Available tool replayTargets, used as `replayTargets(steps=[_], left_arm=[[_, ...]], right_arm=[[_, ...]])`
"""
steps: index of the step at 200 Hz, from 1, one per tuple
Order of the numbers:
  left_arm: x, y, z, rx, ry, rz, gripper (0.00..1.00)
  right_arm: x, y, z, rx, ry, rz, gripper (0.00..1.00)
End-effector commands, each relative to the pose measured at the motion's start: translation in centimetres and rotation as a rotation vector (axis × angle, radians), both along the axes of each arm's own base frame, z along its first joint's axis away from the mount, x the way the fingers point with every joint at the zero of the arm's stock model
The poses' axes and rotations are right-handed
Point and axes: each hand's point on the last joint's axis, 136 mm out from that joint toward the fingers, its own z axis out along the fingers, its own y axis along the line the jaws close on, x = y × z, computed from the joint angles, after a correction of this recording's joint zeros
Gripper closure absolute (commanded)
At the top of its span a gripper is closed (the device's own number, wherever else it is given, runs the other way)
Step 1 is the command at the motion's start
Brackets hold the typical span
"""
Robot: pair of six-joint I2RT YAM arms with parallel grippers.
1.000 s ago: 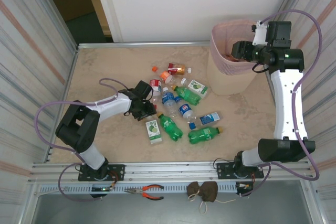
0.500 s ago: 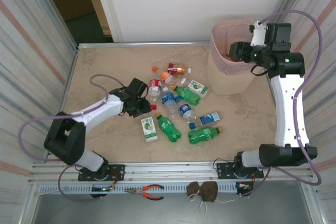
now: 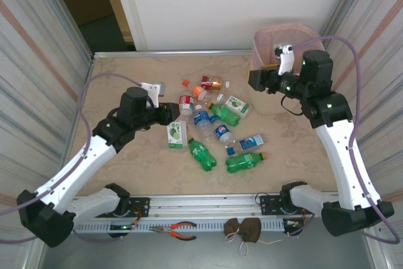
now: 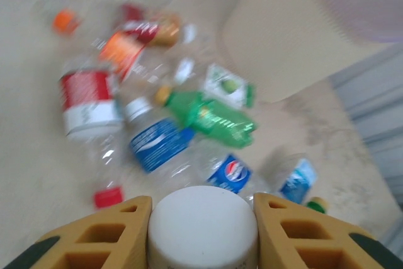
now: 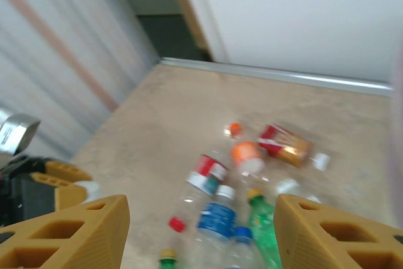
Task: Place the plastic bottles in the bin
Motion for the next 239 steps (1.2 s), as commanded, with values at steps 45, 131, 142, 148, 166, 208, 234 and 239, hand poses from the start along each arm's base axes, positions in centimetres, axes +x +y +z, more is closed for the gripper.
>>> replayTargets(steps=[45,131,142,148,166,208,234,239], left_arm=[[-4.8,-4.2,14.8,-0.195,-0.537,-0.446,0.70],[-3.5,-3.6,17.2,-0.187,-0.580,-0.362,0.74],[-3.1,-3.4,16.8,-0.172,-0.566,-0.338,0.75],[-2.9,-3.4,16.7,-0.166,-0.561,-0.330,0.75],[-2.8,-3.3,16.5,-0.163,-0.554,-0.321,0.75],[-2.4,-3.0,16.4,-0.157,-0.552,-0.291,0.75],[-2.3,-3.0,16.3,-0.156,-0.550,-0.286,0.75],[-2.3,-2.9,16.3,-0.155,-0.551,-0.285,0.74]], right_arm=[[-6.7,8.7,2.4,0.079,-0.272,0.435,0.33],[-7.6,16.2,-1.5,0.025,-0.259,0.380,0.23],[-7.4,16.9,-2.0,0.020,-0.252,0.372,0.24],[-7.4,17.2,-2.2,0.021,-0.250,0.370,0.24],[-7.0,18.0,-2.9,0.014,-0.242,0.368,0.26],[-6.4,19.1,-4.0,-0.004,-0.221,0.360,0.34],[-6.1,19.2,-4.2,-0.002,-0.206,0.349,0.41],[-6.1,19.2,-4.2,0.000,-0.203,0.345,0.43]])
